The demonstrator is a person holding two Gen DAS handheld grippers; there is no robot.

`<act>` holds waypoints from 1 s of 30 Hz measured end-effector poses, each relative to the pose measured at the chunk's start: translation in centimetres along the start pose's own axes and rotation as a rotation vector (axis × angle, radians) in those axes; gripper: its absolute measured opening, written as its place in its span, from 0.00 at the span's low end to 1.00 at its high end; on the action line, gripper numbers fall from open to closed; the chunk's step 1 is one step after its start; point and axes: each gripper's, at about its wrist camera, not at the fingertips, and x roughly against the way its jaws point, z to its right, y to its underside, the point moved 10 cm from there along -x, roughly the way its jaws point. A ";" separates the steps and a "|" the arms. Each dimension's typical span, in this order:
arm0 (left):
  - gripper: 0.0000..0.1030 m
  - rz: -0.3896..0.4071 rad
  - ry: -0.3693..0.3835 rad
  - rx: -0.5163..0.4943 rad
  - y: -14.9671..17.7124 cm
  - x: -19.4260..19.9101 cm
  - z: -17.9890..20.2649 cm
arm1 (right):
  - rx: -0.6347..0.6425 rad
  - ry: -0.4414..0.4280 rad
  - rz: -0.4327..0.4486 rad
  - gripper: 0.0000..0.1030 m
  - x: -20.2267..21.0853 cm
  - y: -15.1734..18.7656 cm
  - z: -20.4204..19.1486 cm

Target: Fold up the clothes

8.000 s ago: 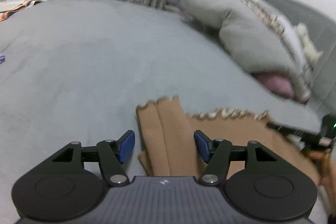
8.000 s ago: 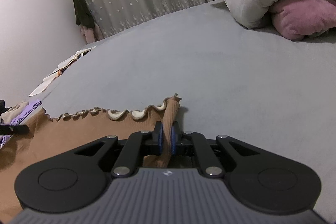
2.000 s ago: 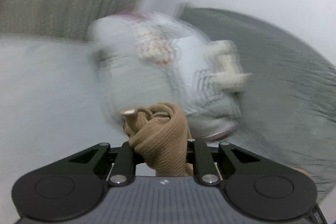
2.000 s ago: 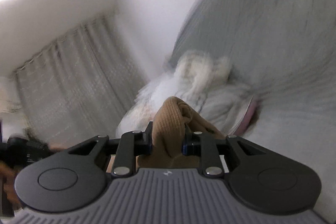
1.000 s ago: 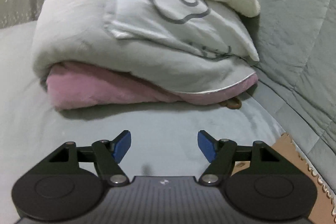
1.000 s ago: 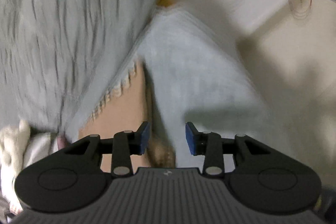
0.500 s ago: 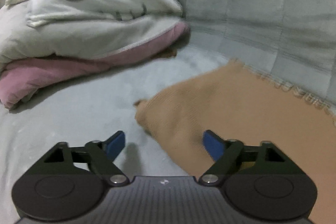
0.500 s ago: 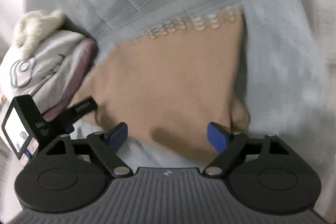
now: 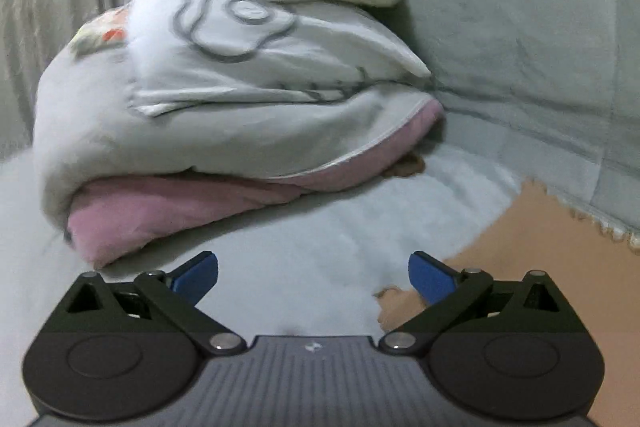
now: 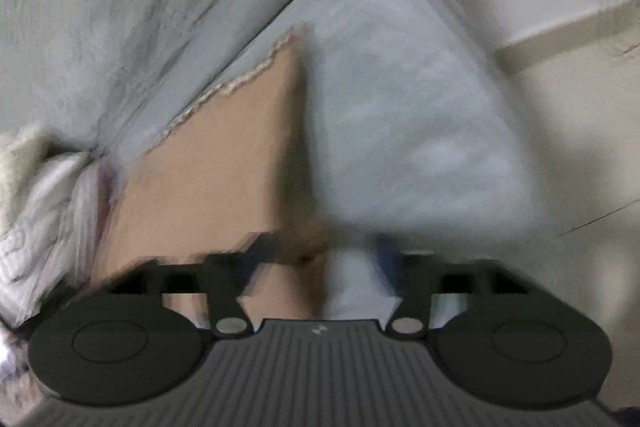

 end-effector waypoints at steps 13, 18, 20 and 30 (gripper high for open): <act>0.98 -0.069 -0.060 0.072 12.7 17.7 -10.4 | 0.193 -0.262 -0.143 0.92 -0.2 4.6 -7.7; 0.98 -0.108 -0.142 0.164 17.9 24.5 -18.0 | 0.475 -0.385 -0.201 0.96 3.6 10.6 -11.4; 0.98 -0.109 -0.177 0.198 19.6 26.9 -21.1 | 0.602 -0.427 -0.220 0.97 5.4 13.3 -12.4; 0.99 -0.071 -0.335 0.290 25.0 38.7 -35.5 | 1.006 -0.623 -0.361 1.00 14.0 28.2 -15.2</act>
